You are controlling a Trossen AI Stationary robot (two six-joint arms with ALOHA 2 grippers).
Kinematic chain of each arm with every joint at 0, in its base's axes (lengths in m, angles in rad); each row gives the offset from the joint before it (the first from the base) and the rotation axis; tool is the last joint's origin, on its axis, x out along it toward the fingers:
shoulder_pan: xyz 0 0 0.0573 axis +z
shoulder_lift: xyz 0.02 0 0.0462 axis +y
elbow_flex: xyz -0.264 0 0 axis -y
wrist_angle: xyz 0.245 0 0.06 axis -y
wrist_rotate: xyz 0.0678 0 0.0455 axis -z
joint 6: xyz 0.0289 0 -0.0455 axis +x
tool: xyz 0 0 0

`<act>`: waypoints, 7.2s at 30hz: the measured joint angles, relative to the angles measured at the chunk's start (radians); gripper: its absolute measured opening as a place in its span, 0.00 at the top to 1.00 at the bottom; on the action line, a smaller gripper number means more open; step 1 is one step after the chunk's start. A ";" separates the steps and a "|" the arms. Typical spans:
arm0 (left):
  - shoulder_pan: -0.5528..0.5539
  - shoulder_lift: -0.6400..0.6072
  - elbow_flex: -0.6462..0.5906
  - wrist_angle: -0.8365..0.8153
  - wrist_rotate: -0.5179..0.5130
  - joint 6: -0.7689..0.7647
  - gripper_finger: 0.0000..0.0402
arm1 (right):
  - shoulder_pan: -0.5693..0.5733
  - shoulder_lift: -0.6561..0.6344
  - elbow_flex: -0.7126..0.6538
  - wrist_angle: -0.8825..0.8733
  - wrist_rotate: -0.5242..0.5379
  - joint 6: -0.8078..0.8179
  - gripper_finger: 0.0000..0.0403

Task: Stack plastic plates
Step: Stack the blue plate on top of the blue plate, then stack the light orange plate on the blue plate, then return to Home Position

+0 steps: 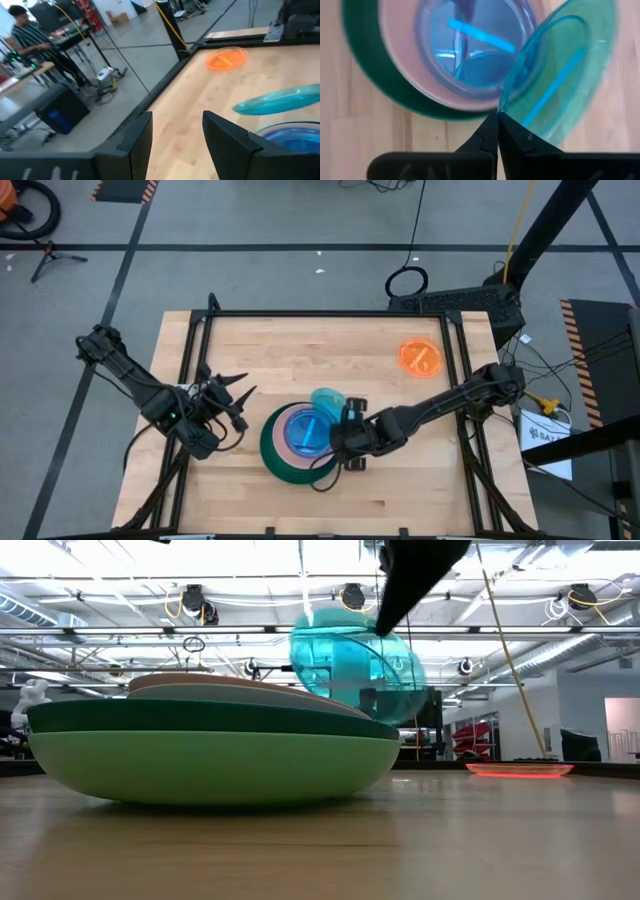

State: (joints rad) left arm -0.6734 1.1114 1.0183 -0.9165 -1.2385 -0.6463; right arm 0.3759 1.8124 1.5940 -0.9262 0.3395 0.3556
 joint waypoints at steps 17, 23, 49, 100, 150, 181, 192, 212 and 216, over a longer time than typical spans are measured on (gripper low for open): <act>-0.125 0.092 0.000 0.001 0.008 -0.309 0.55 | 0.026 0.082 0.000 0.193 -0.004 -0.546 1.00; -0.183 0.155 0.000 0.002 0.008 -0.457 0.55 | 0.033 0.159 0.000 0.194 -0.002 -0.586 1.00; -0.237 0.208 0.000 0.004 0.008 -0.619 0.55 | 0.032 0.191 0.032 0.144 -0.003 -0.521 0.64; 0.077 0.203 0.000 -0.008 -0.029 -0.189 0.55 | -0.894 -0.341 -0.725 0.159 -0.126 -0.005 0.59; -0.013 0.203 0.000 -0.003 -0.007 -0.310 0.55 | -0.619 -0.428 -0.704 0.327 -0.015 0.034 0.99; -0.072 0.208 0.000 0.006 0.348 -0.272 0.55 | 0.077 -0.002 -0.354 0.765 -0.048 -0.399 0.99; -0.247 0.341 0.000 0.114 0.384 -0.337 0.55 | 0.056 0.057 -0.322 0.785 -0.024 -0.393 0.84; -0.271 0.636 0.000 0.396 0.579 -0.267 0.82 | 0.082 -0.087 -0.332 0.710 -0.196 -0.234 0.61; -0.271 0.669 0.000 0.443 0.589 -0.259 0.97 | 0.112 -0.078 -0.394 0.750 -0.340 -0.133 0.69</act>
State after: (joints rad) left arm -0.9440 1.7806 1.0187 -0.4732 -0.6496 -0.9054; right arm 0.4881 1.7349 1.2002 -0.1763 -0.0005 0.2222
